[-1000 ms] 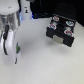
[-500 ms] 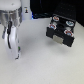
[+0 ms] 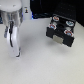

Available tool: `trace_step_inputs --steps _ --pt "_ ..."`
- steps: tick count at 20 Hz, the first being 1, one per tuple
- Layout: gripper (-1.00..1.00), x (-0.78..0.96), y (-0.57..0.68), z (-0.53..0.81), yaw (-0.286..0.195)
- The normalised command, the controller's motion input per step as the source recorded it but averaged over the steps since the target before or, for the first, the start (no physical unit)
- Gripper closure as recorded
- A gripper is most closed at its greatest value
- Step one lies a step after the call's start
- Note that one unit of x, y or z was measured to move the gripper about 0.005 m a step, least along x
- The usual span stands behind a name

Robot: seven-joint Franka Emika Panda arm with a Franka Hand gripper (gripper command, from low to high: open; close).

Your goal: Open the kcup holder, insert the kcup into the holder, and close the kcup holder

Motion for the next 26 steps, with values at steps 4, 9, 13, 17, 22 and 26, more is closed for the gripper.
trace_step_inputs --steps 4,9,13,17,22,26 --pt "-1.0 0.07 -0.21 -0.23 -0.265" --pt "-1.0 0.03 -0.13 -0.15 -0.107" --pt "1.0 0.01 -0.02 0.03 -0.038" --pt "1.0 0.02 -0.01 0.04 -0.03" --pt "1.0 0.02 0.0 0.14 -0.034" --pt "1.0 0.04 0.18 0.44 -0.035"
